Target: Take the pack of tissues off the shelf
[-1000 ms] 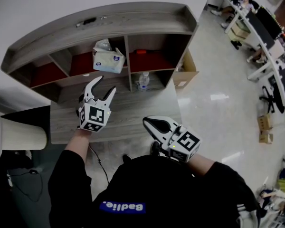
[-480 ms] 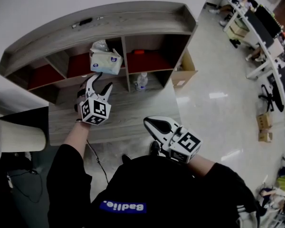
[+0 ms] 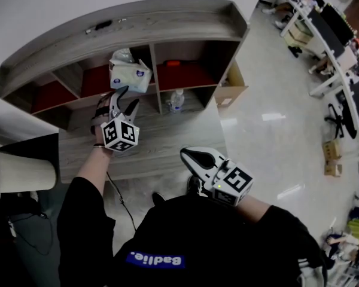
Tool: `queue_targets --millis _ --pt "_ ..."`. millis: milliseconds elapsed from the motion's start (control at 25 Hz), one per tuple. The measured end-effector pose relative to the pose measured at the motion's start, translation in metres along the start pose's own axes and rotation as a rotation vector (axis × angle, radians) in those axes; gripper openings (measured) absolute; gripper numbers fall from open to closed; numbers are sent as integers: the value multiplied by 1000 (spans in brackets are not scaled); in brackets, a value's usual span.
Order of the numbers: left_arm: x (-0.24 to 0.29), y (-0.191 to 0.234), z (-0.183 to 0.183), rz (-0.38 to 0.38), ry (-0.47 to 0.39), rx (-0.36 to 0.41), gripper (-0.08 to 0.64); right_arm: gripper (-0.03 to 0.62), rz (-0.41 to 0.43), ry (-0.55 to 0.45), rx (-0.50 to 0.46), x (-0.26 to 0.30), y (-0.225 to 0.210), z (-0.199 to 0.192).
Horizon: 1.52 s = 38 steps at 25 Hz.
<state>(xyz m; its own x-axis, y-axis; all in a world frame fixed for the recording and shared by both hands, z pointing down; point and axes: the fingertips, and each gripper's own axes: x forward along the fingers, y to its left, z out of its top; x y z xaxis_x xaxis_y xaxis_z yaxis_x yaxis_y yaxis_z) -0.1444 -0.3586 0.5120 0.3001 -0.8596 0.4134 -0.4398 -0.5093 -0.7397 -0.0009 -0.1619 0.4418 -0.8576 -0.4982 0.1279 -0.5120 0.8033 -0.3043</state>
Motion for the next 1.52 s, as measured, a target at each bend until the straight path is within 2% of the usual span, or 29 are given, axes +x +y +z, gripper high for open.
queue_targets --millis 400,560,680,840,1200,1520 --pt "23 5 -4 1 44 176 235 26 -9 18 12 2 -6 -6" --pt "31 5 -6 -10 56 212 232 26 -16 22 16 2 -7 -7" --pt "36 5 -9 -15 68 220 211 26 -25 30 21 1 -9 -10" --pt "39 5 -12 -20 81 213 148 26 -33 25 19 -1 -12 -8" --pt "32 9 -9 -2 70 211 58 26 -34 28 14 -3 -12 -9" --pt "17 8 -2 19 50 210 40 26 -35 22 4 -4 -10 -5"
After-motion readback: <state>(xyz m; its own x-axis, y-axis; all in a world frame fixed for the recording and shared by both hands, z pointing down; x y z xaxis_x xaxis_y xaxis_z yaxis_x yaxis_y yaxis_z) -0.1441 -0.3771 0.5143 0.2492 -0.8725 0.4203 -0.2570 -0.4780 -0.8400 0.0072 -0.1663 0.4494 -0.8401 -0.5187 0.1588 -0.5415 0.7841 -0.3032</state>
